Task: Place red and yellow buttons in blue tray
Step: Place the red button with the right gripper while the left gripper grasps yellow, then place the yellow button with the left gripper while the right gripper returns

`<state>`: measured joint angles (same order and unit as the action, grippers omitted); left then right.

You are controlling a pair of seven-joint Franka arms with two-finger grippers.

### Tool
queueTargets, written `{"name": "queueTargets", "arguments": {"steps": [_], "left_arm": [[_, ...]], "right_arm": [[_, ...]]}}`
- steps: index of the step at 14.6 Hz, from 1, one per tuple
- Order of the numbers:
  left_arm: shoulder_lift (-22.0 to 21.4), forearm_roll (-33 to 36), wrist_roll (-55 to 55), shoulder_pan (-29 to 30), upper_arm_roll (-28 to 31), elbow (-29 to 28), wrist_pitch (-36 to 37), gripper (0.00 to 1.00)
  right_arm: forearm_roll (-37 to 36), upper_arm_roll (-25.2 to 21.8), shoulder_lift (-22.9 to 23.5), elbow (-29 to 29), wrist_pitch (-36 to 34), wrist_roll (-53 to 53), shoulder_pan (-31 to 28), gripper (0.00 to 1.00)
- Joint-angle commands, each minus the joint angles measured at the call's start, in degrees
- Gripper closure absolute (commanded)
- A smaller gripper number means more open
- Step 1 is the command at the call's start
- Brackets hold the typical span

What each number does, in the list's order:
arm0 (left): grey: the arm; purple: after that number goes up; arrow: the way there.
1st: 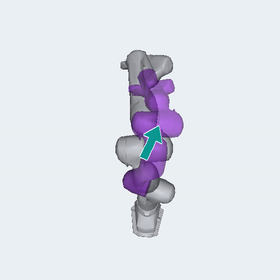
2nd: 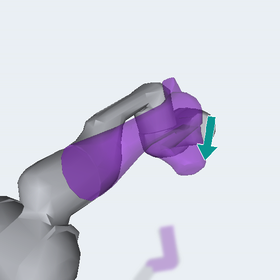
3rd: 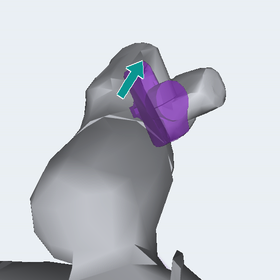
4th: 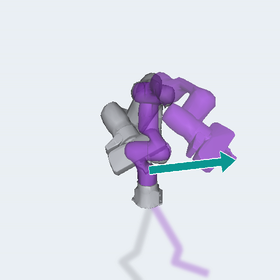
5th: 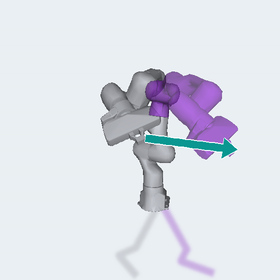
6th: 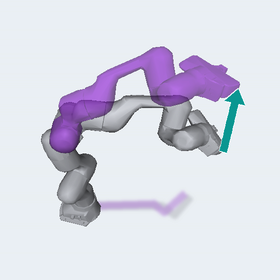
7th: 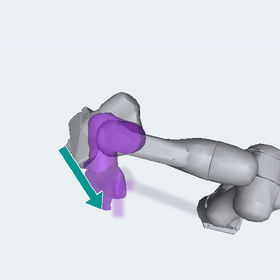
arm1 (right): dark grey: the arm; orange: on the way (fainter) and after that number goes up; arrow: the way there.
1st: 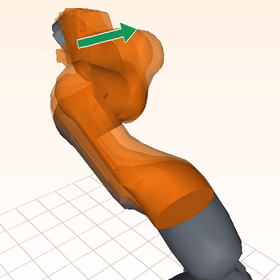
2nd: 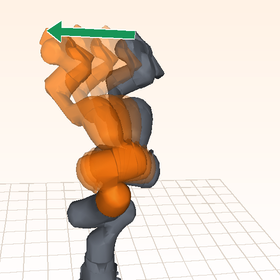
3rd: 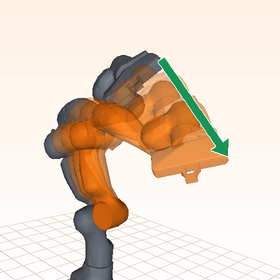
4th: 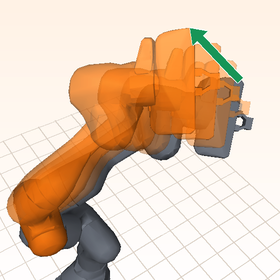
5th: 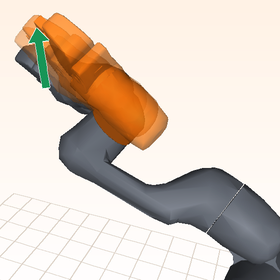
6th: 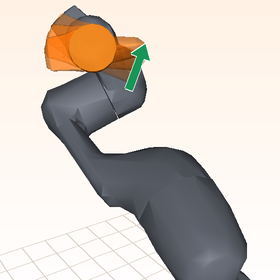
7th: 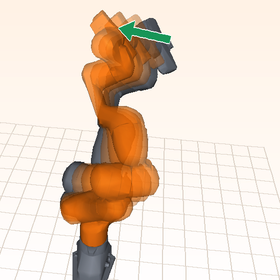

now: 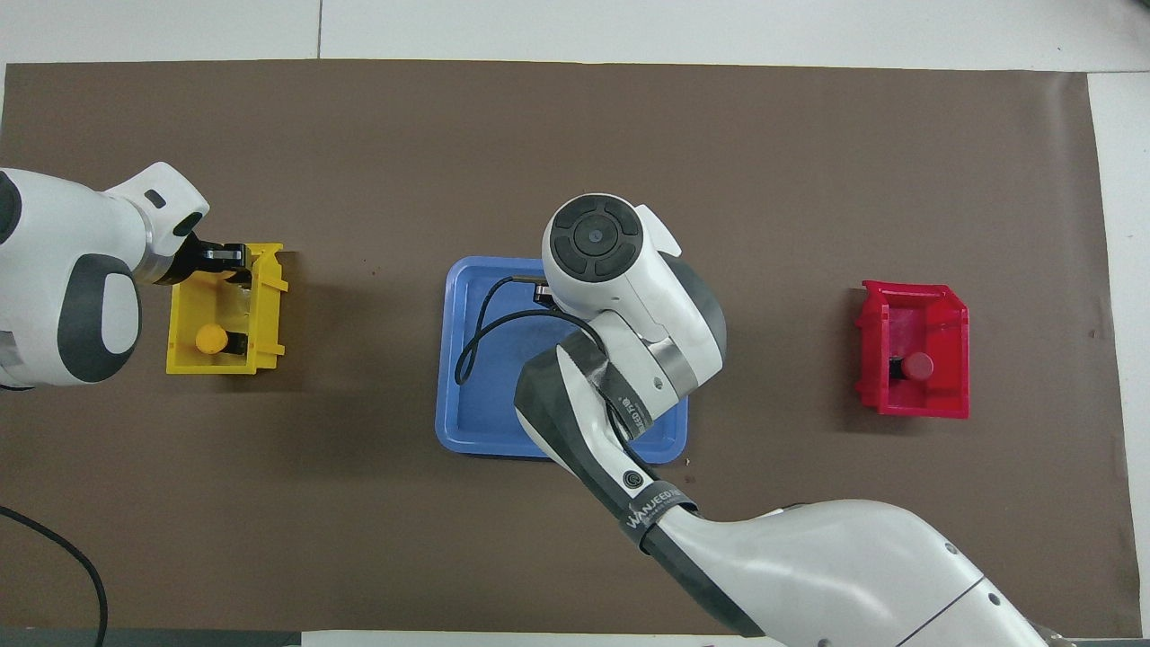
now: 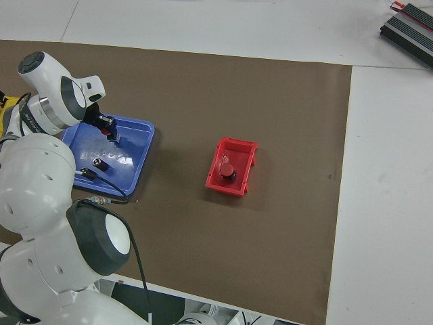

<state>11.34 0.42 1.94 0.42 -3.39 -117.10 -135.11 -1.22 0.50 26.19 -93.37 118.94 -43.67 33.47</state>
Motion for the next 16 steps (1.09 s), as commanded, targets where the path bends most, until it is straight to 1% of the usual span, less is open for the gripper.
{"name": "queueTargets", "arguments": {"steps": [1,2,3,4,5,6,7,8,9,10,12,14,15,16], "left_arm": [[-0.17,-1.30,-0.79,-0.50,0.23,4.40,6.66,0.99],[-0.78,-1.30,-1.32,-0.68,0.32,8.86,13.93,0.99],[-1.40,-1.30,-1.85,-0.77,0.32,14.30,21.74,0.99],[-1.41,-1.21,-2.37,-0.85,0.14,20.36,29.30,0.99],[-1.15,-1.30,-3.86,-1.12,-0.03,24.16,33.47,0.99],[-1.06,-1.65,-7.09,-2.95,-0.12,24.81,33.69,0.99],[-1.49,-2.52,-12.00,-6.10,-0.04,22.90,30.47,0.99],[-2.36,-2.79,-16.48,-8.83,-0.12,19.23,25.65,0.99],[-3.33,-2.88,-20.79,-12.33,-0.12,16.15,22.47,0.99],[-3.25,-2.88,-25.45,-16.37,-0.12,14.55,20.18,0.99],[-1.59,-2.88,-34.07,-22.71,-0.04,14.01,16.13,0.99],[1.30,-2.79,-40.75,-27.64,0.05,14.62,13.13,0.99],[3.23,-2.44,-43.05,-29.92,0.14,14.88,11.55,0.99],[4.47,-2.35,-44.55,-30.99,0.14,14.89,10.15,0.99]], "right_arm": [[0.08,-0.06,-1.05,-2.08,2.78,-1.25,0.02,0.43],[0.08,-0.06,-1.05,-1.21,2.09,-1.25,-0.24,0.35],[-0.01,-0.14,-1.05,0.19,1.21,-1.25,-0.42,0.33],[-0.09,-0.14,-1.05,2.47,-0.71,-1.25,-0.86,0.33],[-0.97,-0.49,-1.14,5.19,-3.78,-0.20,-1.64,0.33],[-1.24,-0.76,-1.66,6.52,-6.51,3.64,-3.74,0.33],[-1.15,-0.67,-4.19,6.01,-7.75,11.59,-7.33,0.33],[-0.89,-0.67,-7.00,4.01,-8.98,20.37,-10.67,0.33],[-0.36,-0.67,-10.34,1.72,-10.30,27.77,-14.01,0.33],[-0.36,-0.67,-13.07,-1.00,-11.79,33.15,-17.00,0.33],[-0.18,-0.58,-18.52,-7.59,-12.42,44.40,-22.81,0.33],[0.08,-0.58,-22.92,-13.74,-12.07,54.17,-28.25,0.33],[1.04,-0.58,-24.16,-15.86,-12.07,56.74,-30.81,0.33],[2.18,-0.67,-24.78,-17.44,-11.98,57.20,-32.57,0.33]]}}
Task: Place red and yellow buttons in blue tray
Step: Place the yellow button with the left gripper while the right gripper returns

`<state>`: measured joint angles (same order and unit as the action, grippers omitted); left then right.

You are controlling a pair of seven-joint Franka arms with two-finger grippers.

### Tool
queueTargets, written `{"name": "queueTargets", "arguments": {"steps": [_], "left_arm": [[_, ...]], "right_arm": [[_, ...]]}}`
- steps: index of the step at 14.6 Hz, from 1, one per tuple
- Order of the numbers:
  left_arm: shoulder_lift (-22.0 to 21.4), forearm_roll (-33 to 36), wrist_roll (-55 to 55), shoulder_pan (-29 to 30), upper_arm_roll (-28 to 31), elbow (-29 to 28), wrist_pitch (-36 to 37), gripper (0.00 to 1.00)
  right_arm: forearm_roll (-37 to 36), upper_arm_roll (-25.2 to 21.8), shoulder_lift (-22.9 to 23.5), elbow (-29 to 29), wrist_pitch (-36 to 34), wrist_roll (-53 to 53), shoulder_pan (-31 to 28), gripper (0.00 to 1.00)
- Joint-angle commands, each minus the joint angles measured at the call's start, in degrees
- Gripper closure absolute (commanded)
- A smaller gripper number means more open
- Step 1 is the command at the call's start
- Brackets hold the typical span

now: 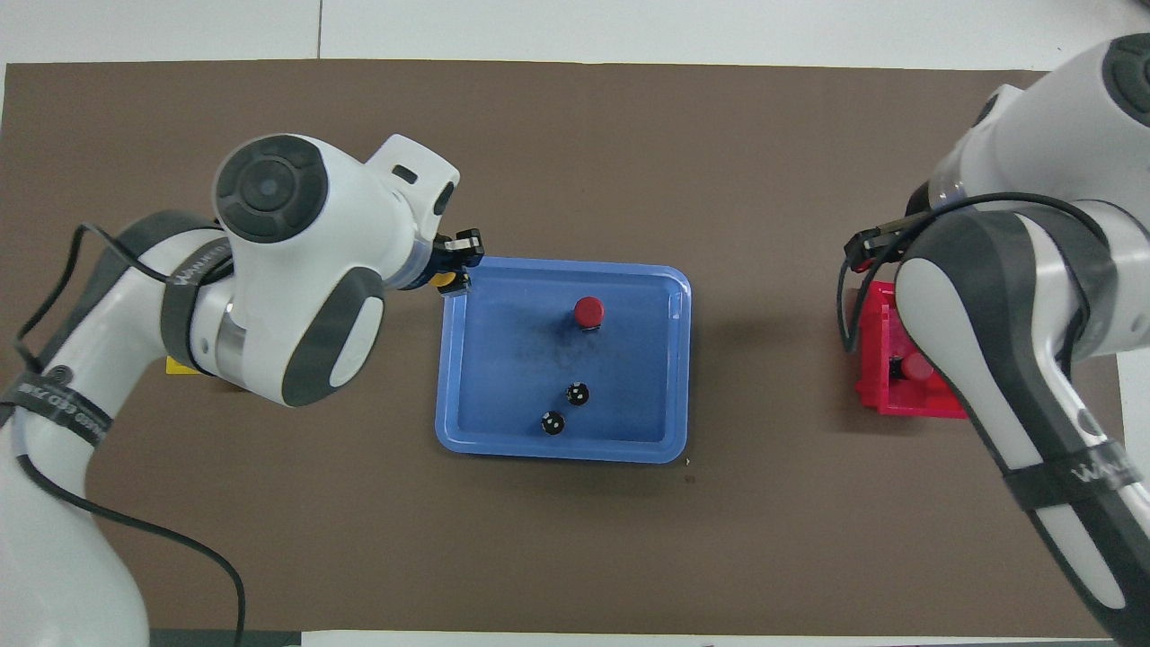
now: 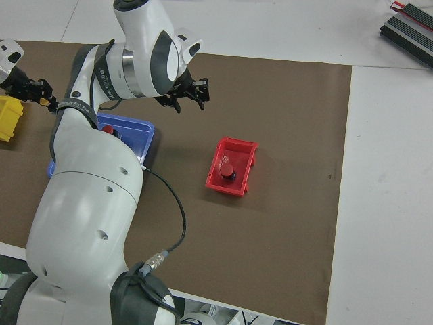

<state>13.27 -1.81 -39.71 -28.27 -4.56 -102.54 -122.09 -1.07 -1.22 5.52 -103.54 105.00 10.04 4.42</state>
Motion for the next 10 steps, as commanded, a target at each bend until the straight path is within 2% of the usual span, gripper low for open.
{"name": "queueTargets", "arguments": {"steps": [1,4,7,8,9,10], "left_arm": [[3.85,0.05,-4.57,-3.53,1.40,0.50,-3.41,0.99],[8.25,4.61,-10.47,-5.65,1.40,1.73,-6.13,0.99],[8.88,5.06,-10.48,-5.65,1.22,1.73,-6.49,0.96],[8.88,5.06,-10.48,-5.83,1.31,1.73,-6.06,0.70],[8.88,5.06,-10.48,-6.09,1.31,1.82,-5.62,0.36],[8.88,5.06,-10.57,-6.70,1.40,1.82,-5.18,0.29]], "right_arm": [[2.21,1.05,-5.24,-9.98,3.27,3.49,-4.76,0.35],[2.21,1.05,-8.67,-19.65,11.94,2.62,-5.91,0.37],[2.21,0.96,-10.17,-24.59,16.81,2.09,-6.09,0.36],[2.21,0.96,-10.18,-24.95,17.16,2.17,-6.61,0.34],[2.21,0.96,-10.26,-25.56,17.51,2.26,-7.31,0.26],[2.21,0.96,-10.70,-25.91,17.95,2.26,-7.32,0.24]]}}
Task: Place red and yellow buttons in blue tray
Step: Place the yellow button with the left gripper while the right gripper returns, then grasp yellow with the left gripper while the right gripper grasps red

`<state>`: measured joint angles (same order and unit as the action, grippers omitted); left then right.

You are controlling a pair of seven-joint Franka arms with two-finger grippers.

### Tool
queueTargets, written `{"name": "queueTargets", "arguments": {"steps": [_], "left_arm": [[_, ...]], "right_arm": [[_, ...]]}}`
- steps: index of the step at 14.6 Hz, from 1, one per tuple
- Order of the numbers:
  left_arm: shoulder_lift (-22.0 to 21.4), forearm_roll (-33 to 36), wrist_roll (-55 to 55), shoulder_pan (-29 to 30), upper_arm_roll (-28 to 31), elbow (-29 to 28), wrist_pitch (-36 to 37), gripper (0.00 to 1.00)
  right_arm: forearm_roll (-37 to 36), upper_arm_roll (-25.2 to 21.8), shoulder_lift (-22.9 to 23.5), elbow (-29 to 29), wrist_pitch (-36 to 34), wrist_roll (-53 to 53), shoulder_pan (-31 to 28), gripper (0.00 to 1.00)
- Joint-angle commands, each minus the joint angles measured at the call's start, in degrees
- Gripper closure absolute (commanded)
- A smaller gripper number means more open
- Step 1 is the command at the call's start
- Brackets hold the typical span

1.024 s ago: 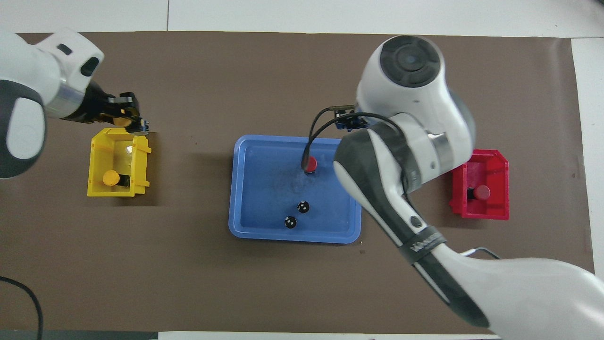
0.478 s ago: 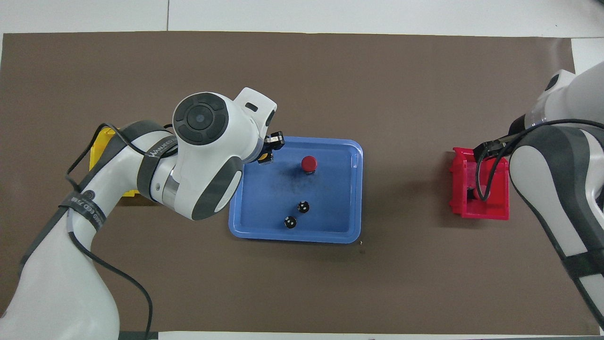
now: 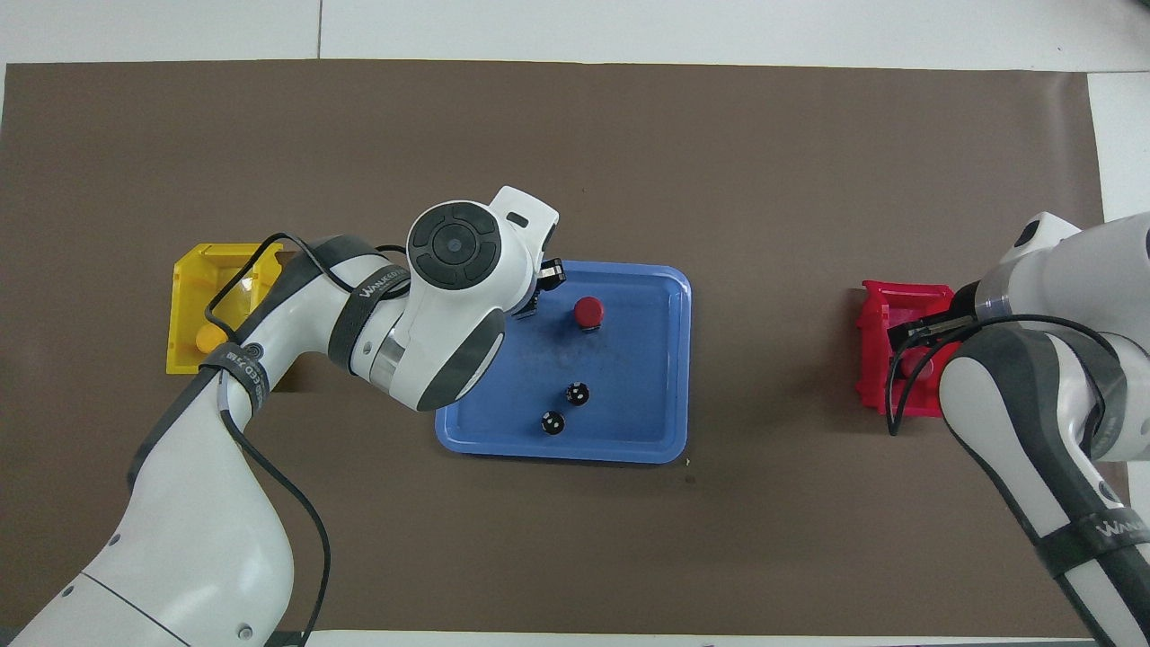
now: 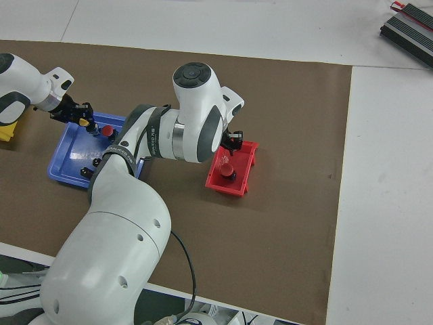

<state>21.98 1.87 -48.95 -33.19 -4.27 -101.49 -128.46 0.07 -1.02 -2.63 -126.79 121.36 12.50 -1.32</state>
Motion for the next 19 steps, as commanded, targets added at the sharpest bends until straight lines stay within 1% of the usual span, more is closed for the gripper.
{"name": "queueTargets", "arguments": {"steps": [1,3,4,5,6,7,8,9,11,13,15,17,19], "left_arm": [[-0.09,1.38,-1.41,-2.14,1.11,0.94,2.24,0.26],[-1.84,1.38,-1.23,-2.06,1.11,2.34,6.18,0.26],[-3.59,1.38,-0.88,-1.62,1.20,3.21,8.99,0.26],[-6.39,1.38,-0.19,-1.18,1.46,3.66,12.50,0.26],[-8.77,1.29,1.82,0.56,1.72,3.84,15.66,0.19],[-11.14,0.85,5.93,3.19,1.64,3.84,19.09,0.12],[-13.17,0.76,11.11,5.39,1.64,4.10,22.78,0.03],[-15.62,0.68,16.82,7.85,1.81,4.71,26.82,0.00],[-19.41,-0.37,30.07,15.57,1.81,4.89,32.19,0.00],[-20.74,-2.92,44.66,23.92,1.90,7.34,36.15,0.00],[-20.66,-4.24,53.92,31.57,1.90,10.59,38.97,0.00],[-20.48,-4.34,58.60,35.20,1.90,11.40,39.69,0.00],[-21.01,-4.34,58.97,37.22,2.07,9.65,38.46,0.00]], "right_arm": [[1.07,0.75,-2.73,-3.80,2.21,-0.19,-1.58,0.24],[1.07,0.75,-3.34,-5.83,4.14,-0.10,-1.66,0.26],[1.07,0.75,-3.34,-6.36,4.50,-0.10,-1.84,0.28],[1.07,0.75,-3.34,-6.71,4.50,-0.10,-2.01,0.29],[1.07,0.75,-3.34,-6.71,4.50,-0.10,-2.02,0.31],[1.07,0.75,-3.34,-6.80,4.50,-0.10,-2.02,0.32],[1.07,0.75,-3.34,-6.80,4.41,0.16,-2.10,0.32],[1.07,0.75,-3.34,-6.89,4.50,0.25,-2.19,0.33],[1.07,0.75,-3.43,-7.15,4.67,0.34,-2.19,0.34],[1.07,0.75,-3.34,-7.15,4.68,0.25,-2.28,0.34],[1.07,0.75,-2.38,-7.24,5.02,0.60,-3.77,0.34],[1.07,0.75,-2.20,-7.24,5.46,0.43,-3.42,0.34],[1.07,0.75,-2.29,-7.50,5.47,0.51,-3.42,0.34]]}}
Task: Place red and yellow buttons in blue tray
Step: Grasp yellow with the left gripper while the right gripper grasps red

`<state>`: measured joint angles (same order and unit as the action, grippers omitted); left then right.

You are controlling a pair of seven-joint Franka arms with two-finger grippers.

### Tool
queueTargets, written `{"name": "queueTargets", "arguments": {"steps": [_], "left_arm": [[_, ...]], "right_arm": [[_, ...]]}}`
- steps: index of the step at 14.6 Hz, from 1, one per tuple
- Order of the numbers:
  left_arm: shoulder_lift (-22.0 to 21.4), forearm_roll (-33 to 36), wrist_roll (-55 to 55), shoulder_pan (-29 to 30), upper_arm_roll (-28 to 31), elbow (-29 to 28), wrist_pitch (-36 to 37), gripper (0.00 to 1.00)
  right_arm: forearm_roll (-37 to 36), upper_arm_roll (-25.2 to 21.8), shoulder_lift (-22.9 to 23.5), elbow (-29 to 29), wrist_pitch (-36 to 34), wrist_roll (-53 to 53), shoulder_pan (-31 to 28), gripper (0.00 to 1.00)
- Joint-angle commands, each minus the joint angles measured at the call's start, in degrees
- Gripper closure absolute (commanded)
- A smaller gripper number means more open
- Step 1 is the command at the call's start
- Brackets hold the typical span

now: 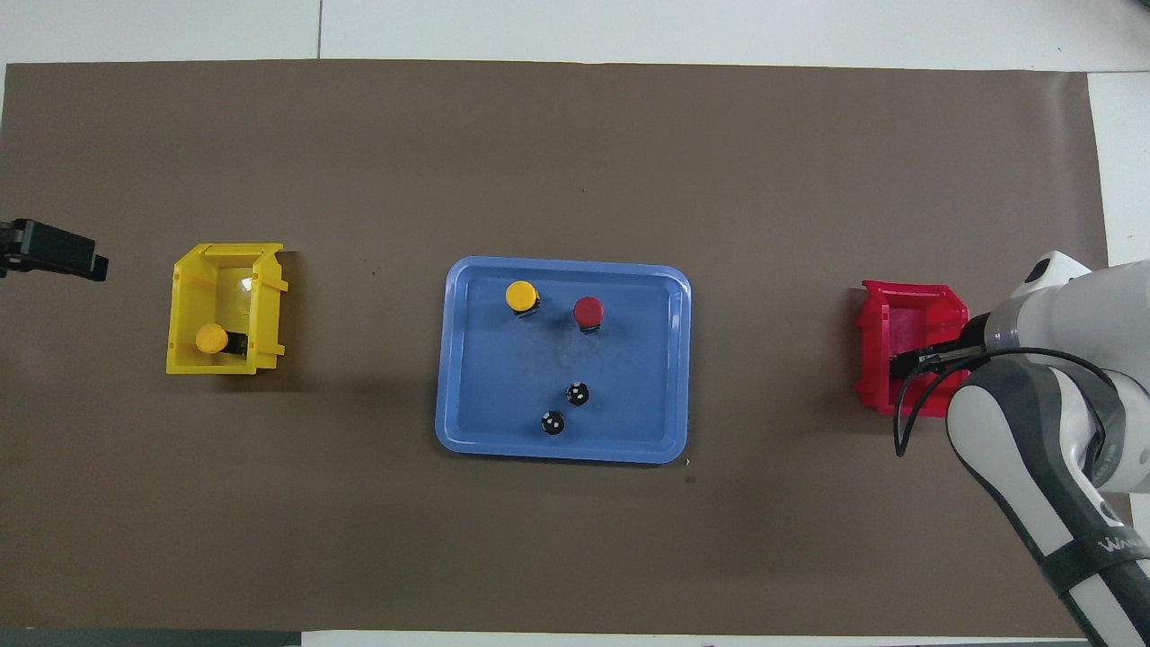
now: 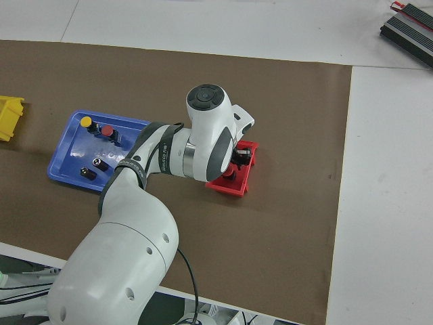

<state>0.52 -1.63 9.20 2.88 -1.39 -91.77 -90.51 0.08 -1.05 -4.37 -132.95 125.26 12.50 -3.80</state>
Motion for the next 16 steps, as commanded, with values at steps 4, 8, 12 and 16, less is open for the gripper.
{"name": "queueTargets", "arguments": {"steps": [4,8,12,16], "left_arm": [[-2.89,-0.83,-0.50,0.99,-0.89,-7.53,-5.80,0.00],[-4.21,-0.92,-3.66,-1.11,-1.51,-16.31,-14.94,0.00],[-4.47,-0.92,-3.84,-1.21,-1.51,-27.03,-22.42,0.15],[-3.95,-0.92,-3.75,-1.21,-1.51,-33.28,-30.94,0.24]], "right_arm": [[1.06,0.87,-0.99,-3.36,3.59,0.33,-0.95,0.35],[1.15,0.87,-1.07,-3.54,3.77,0.24,-0.86,0.35],[1.15,0.96,-1.43,-5.38,5.79,0.24,-0.86,0.37],[1.15,0.96,-0.72,-5.30,5.88,0.24,-0.86,0.42]]}}
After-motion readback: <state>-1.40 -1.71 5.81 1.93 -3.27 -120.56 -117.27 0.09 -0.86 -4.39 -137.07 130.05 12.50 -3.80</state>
